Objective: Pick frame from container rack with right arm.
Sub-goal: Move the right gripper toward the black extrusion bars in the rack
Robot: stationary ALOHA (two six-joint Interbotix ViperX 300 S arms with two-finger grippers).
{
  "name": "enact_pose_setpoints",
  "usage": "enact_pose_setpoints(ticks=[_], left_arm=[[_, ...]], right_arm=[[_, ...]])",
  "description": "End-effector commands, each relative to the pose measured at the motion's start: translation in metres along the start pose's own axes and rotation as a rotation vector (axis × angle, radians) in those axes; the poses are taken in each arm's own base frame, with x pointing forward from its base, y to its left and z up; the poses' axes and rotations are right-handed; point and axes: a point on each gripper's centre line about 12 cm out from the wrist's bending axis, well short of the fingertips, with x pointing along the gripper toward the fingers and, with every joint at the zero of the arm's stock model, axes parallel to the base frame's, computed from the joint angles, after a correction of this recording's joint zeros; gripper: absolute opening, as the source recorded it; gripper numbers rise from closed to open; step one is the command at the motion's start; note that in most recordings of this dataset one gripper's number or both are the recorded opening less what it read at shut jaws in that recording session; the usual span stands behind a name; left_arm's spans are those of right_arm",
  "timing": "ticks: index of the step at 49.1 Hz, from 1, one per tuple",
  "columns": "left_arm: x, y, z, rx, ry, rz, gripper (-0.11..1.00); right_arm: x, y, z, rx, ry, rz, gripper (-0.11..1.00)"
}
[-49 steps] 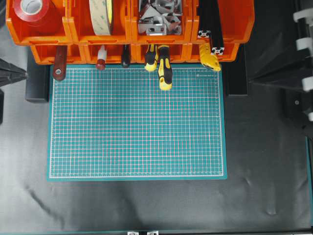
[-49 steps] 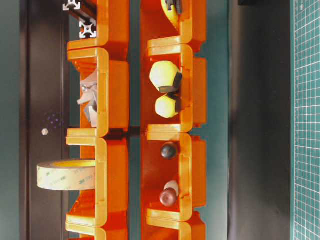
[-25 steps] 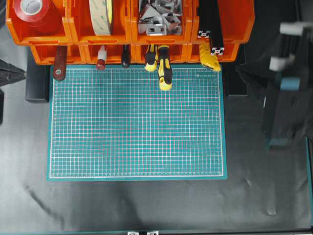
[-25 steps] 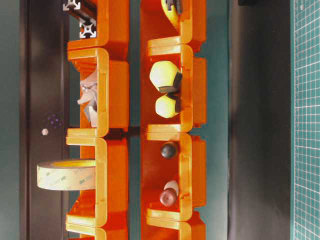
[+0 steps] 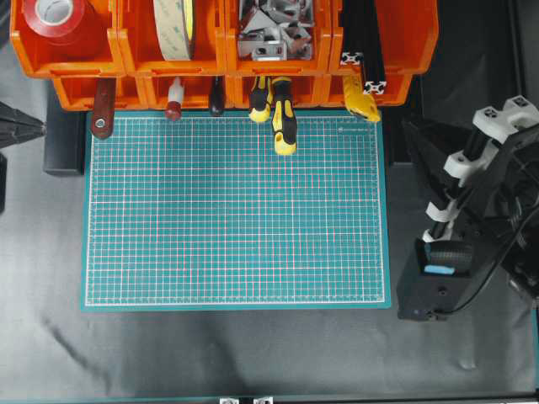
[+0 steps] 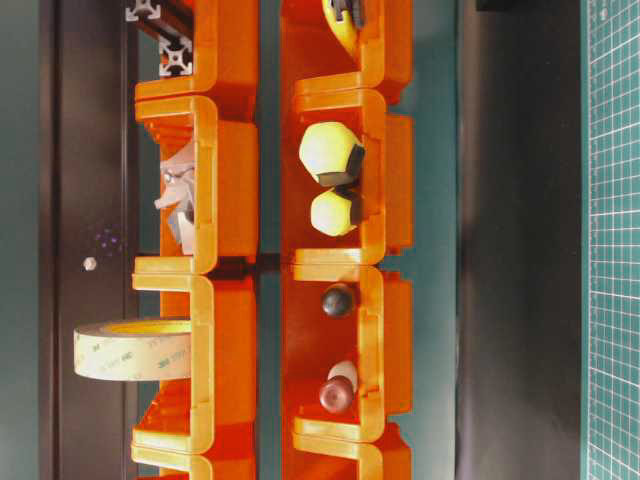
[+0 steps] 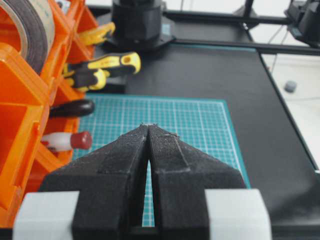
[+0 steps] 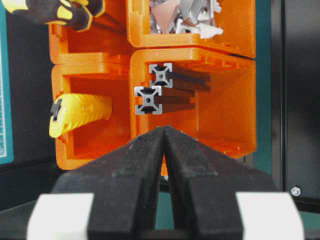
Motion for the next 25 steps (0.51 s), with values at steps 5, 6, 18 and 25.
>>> enact_pose_setpoints(ticks=[5,6,18,25], left_arm=[[0.0,0.0,0.009,0.001,-0.022,0.0,0.0],[0.0,0.0,0.009,0.001,-0.02,0.001,0.0],[0.001,0.0,0.006,0.001,-0.011,0.004,0.0],[0.001,0.001,0.005,0.001,-0.011,0.004,0.0]], right_arm=[[-0.001,0.0,0.003,-0.005,-0.015,-0.006,0.18],[-0.001,0.001,0.003,-0.009,-0.017,-0.005,0.22],[0.025,0.018,0.004,-0.069,-0.002,-0.08,0.83],[0.039,0.018,0.007,-0.079,0.014,-0.148,0.83]])
